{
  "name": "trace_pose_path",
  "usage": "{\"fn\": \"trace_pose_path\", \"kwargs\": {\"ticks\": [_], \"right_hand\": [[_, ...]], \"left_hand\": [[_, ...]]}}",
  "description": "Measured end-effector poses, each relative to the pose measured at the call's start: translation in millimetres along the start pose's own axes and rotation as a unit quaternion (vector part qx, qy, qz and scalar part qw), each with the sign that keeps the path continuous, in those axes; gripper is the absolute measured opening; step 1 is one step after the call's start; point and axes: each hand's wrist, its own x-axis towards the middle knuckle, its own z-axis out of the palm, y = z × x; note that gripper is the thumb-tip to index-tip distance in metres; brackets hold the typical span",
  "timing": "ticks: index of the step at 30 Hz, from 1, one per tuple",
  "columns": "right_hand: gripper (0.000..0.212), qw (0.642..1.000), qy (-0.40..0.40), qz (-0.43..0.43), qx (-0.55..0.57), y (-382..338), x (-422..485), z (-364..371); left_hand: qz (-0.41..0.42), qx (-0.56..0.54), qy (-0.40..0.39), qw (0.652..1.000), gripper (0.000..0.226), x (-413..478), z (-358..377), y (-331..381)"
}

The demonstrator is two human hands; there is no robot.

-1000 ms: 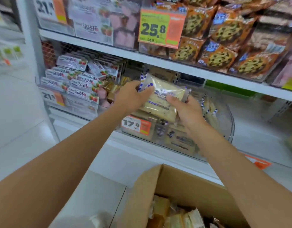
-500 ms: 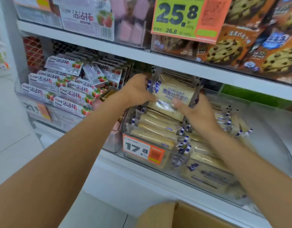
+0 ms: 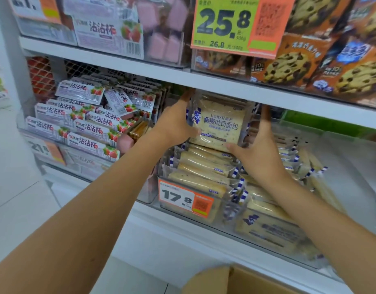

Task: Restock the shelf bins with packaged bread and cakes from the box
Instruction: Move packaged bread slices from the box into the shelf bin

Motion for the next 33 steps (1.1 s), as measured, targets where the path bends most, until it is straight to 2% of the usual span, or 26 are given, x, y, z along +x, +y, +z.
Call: {"fn": "trace_pose_path", "kwargs": {"ticks": [3, 7, 10, 14, 18, 20, 23, 26, 29, 33], "right_hand": [[0.104, 1.000, -0.002, -0.016, 0.001, 2.4, -1.6, 0.4], [0.084, 1.000, -0.016, 0.005, 0.003, -1.7, -1.0, -2.4], [0.081, 0.999, -0.020, 0.026, 0.013, -4.8, -3.1, -4.3], [0.074, 0.999, -0.019, 0.044, 0.002, -8.1, -6.2, -3.4], [0.074, 0.997, -0.025, 0.069, -0.040, -12.3, -18.1, -10.8], [0.056, 0.994, -0.033, 0.059, -0.086, -14.5, -31.5, -20.7], [0.024, 0.993, -0.006, -0.007, -0.116, -15.7, -64.1, -40.8], [0.019, 0.993, -0.010, -0.034, -0.111, -10.9, -107.0, -63.1], [0.022, 0.993, -0.065, -0.021, -0.097, 11.5, -160.6, -80.5], [0.019, 0.963, -0.205, 0.077, -0.158, 75.2, -248.6, -106.4]], "left_hand": [[-0.008, 0.039, -0.025, 0.999, 0.070, -0.4, -0.7, 2.7], [-0.011, 0.076, -0.038, 0.996, 0.055, -1.2, -0.7, 5.4], [-0.018, 0.092, -0.004, 0.996, 0.054, -1.0, -0.9, 6.2], [-0.029, 0.193, 0.051, 0.979, 0.062, -11.8, -2.1, 12.1], [-0.010, 0.247, 0.115, 0.962, 0.045, -42.0, -2.1, 22.8], [-0.016, 0.233, 0.123, 0.964, 0.037, -64.0, -1.1, 33.0], [-0.044, 0.129, 0.077, 0.988, 0.021, -104.4, 10.8, 55.7], [-0.078, 0.055, 0.018, 0.995, 0.017, -150.6, 31.6, 82.1], [-0.107, 0.051, -0.079, 0.990, 0.018, -199.3, 61.9, 95.7], [-0.154, 0.054, -0.228, 0.960, 0.018, -267.3, 115.4, 92.2]]}}
